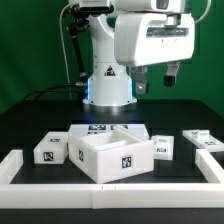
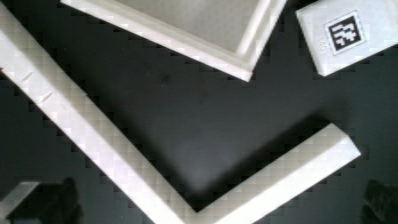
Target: Assemble cabinet
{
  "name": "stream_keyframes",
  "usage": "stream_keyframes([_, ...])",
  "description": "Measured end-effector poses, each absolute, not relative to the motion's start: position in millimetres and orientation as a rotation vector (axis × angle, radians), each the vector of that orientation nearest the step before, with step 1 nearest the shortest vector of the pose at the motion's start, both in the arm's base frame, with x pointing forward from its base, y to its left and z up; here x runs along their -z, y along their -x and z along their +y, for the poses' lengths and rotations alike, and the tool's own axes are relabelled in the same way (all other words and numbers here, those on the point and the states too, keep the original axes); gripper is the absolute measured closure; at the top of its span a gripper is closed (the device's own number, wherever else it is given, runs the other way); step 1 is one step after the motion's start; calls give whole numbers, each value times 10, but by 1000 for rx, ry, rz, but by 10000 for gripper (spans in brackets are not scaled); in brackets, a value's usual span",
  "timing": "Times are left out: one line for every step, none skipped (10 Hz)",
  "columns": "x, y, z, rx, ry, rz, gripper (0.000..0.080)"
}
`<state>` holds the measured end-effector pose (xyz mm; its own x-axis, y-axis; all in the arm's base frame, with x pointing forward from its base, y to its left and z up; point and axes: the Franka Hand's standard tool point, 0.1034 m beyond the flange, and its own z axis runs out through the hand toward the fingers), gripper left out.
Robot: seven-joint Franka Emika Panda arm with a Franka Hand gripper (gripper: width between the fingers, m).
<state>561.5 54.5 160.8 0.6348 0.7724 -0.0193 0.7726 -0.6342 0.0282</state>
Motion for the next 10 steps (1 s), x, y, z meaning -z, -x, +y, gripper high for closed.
stream_keyframes([-1607,-5611,535,17,-2796,1336,2])
stream_keyframes([-1607,-5610,535,17,-2796,1336,2])
stream_keyframes([-1606,-5610,535,17,-2796,1336,2])
stream_keyframes([-1602,-5610,535,17,-2796,1337,2])
stream_keyframes([-1601,-5610,535,17,-2797,1336,2])
stream_keyframes([-1594,-5609,527,4,-2778,1370,2])
stream_keyframes([-1528,-5526,469,-43,-2710,1487,2])
stream_keyframes([-1455,-5387,367,-70,-2652,1592,2])
stream_keyframes([-1386,-5294,250,-74,-2531,1767,2])
stream_keyframes([-1310,-5219,153,-60,-2429,1908,2])
